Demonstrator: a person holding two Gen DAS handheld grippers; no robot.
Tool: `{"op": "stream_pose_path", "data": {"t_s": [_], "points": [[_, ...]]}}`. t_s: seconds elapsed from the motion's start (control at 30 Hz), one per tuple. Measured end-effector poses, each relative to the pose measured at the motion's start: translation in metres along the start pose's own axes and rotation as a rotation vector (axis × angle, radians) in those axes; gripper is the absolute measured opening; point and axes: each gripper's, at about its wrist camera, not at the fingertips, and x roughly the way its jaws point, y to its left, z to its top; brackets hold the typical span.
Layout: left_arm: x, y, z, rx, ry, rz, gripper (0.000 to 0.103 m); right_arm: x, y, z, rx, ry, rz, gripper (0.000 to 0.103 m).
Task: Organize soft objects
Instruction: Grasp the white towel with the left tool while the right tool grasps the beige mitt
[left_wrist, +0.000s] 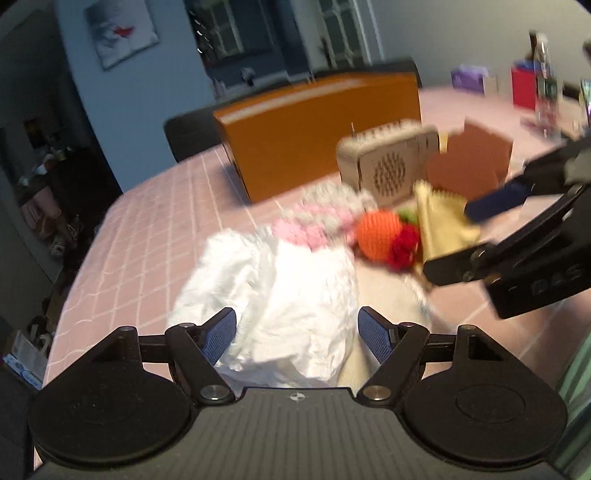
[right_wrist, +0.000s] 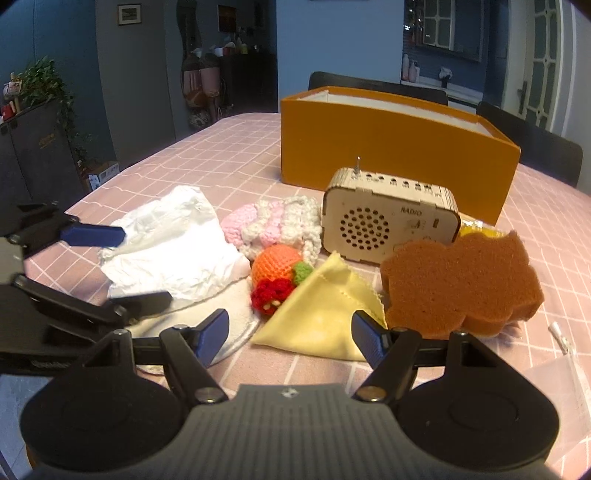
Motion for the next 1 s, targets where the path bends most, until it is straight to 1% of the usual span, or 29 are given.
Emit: {"op": "stream_pose_path", "data": {"t_s": [0.03, 0.07, 0.1, 0.13, 0.17, 0.2, 0.23, 0.27, 0.3, 0.37, 0.43, 0.5, 0.57, 0.63, 0.67, 0.7, 0.73, 0.8, 0.9, 1.0], "points": [[0.005, 0.001, -0.001, -0.007, 0.019, -0.005, 0.086, 0.000, 0.000, -0.001, -0.004, 0.003, 0.002, 0.072], [0.008, 0.004, -0.001, -0.030, 0.018, -0.015, 0.085, 0.001, 0.001, -0.002, -0.009, 0.004, 0.002, 0.072], [0.007, 0.009, -0.001, -0.060, 0.024, -0.034, 0.080, 0.001, 0.002, -0.003, -0.015, 0.005, -0.001, 0.072], [0.008, 0.012, -0.001, -0.089, 0.031, -0.049, 0.078, 0.001, 0.003, -0.004, -0.019, 0.004, -0.003, 0.072], [0.008, 0.016, -0.001, -0.111, 0.034, -0.053, 0.072, 0.001, 0.003, -0.005, -0.022, 0.001, -0.001, 0.072], [0.008, 0.018, -0.002, -0.129, 0.035, -0.050, 0.060, 0.000, 0.003, -0.004, -0.024, 0.000, 0.002, 0.072], [0.007, 0.021, -0.002, -0.143, 0.035, -0.041, 0.055, 0.000, 0.004, -0.004, -0.026, -0.002, 0.008, 0.072], [0.006, 0.023, -0.002, -0.155, 0.033, -0.028, 0.042, 0.000, 0.004, -0.003, -0.029, -0.008, 0.016, 0.072], [0.004, 0.027, -0.002, -0.170, 0.026, -0.018, 0.034, -0.001, 0.006, -0.002, -0.033, -0.015, 0.023, 0.072], [-0.002, 0.036, 0.000, -0.221, 0.007, -0.020, 0.029, -0.003, 0.010, 0.000, -0.047, -0.036, 0.043, 0.072], [-0.012, 0.045, 0.002, -0.275, -0.018, -0.014, 0.028, -0.003, 0.015, 0.003, -0.064, -0.057, 0.073, 0.072], [-0.022, 0.051, 0.004, -0.304, -0.041, 0.025, 0.027, -0.001, 0.021, 0.005, -0.087, -0.066, 0.108, 0.073], [-0.030, 0.057, 0.004, -0.324, -0.044, 0.057, 0.027, 0.006, 0.029, 0.006, -0.105, -0.043, 0.158, 0.074], [-0.034, 0.060, 0.002, -0.328, -0.031, 0.077, 0.027, 0.017, 0.036, 0.004, -0.107, 0.002, 0.211, 0.082], [-0.035, 0.061, 0.000, -0.331, -0.022, 0.083, 0.027, 0.022, 0.038, 0.002, -0.107, 0.017, 0.228, 0.082], [-0.034, 0.062, -0.003, -0.336, -0.012, 0.090, 0.027, 0.026, 0.041, 0.001, -0.112, 0.028, 0.236, 0.082], [-0.033, 0.063, -0.006, -0.342, 0.000, 0.096, 0.027, 0.029, 0.045, -0.001, -0.123, 0.037, 0.238, 0.085], [-0.027, 0.066, -0.012, -0.359, 0.026, 0.097, 0.028, 0.033, 0.053, -0.004, -0.169, 0.020, 0.227, 0.094], [-0.021, 0.068, -0.020, -0.390, 0.054, 0.072, 0.027, 0.038, 0.063, -0.007, -0.234, 0.003, 0.199, 0.095], [-0.021, 0.067, -0.024, -0.407, 0.059, 0.062, 0.027, 0.041, 0.065, -0.008, -0.233, -0.014, 0.201, 0.092]]}}
